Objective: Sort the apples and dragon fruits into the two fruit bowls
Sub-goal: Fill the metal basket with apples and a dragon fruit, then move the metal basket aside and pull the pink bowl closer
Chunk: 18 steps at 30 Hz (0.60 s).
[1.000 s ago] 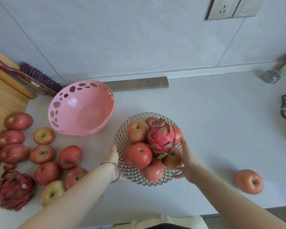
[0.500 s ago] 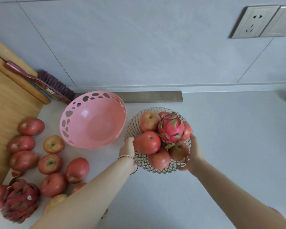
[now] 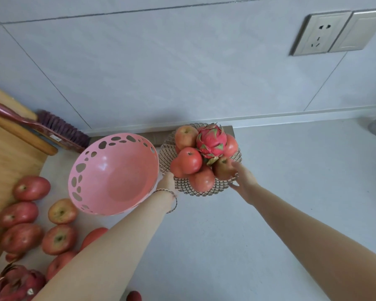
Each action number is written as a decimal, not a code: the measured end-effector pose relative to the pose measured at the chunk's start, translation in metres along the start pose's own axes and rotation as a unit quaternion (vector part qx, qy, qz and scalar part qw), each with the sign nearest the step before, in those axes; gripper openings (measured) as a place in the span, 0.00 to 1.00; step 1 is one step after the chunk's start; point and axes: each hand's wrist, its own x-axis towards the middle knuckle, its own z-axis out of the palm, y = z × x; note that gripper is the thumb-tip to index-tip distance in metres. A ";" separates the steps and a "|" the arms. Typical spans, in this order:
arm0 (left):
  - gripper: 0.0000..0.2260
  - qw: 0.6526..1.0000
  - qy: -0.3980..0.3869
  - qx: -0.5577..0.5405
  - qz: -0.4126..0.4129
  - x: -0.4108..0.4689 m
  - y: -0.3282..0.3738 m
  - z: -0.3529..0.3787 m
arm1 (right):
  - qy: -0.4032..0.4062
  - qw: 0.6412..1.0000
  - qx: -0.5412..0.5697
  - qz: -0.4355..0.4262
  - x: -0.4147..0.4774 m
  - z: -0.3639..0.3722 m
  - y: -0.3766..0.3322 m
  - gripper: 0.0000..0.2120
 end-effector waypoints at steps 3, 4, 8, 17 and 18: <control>0.13 0.974 -0.007 0.220 0.044 -0.003 -0.020 -0.003 | 0.021 0.977 -0.207 -0.056 -0.014 -0.014 0.004 0.22; 0.10 0.952 -0.038 0.295 0.065 -0.009 -0.028 -0.002 | 0.011 0.964 -0.258 -0.070 -0.023 -0.022 0.007 0.20; 0.10 0.883 -0.147 0.422 0.141 -0.038 -0.045 0.014 | -0.027 0.895 -0.439 -0.078 -0.062 -0.056 0.018 0.18; 0.09 0.844 -0.238 0.443 0.186 -0.095 -0.085 0.068 | 0.015 0.693 -0.715 0.087 -0.141 -0.196 0.051 0.33; 0.09 0.843 -0.244 0.443 0.183 -0.099 -0.090 0.071 | 0.008 0.683 -0.722 0.113 -0.146 -0.205 0.058 0.33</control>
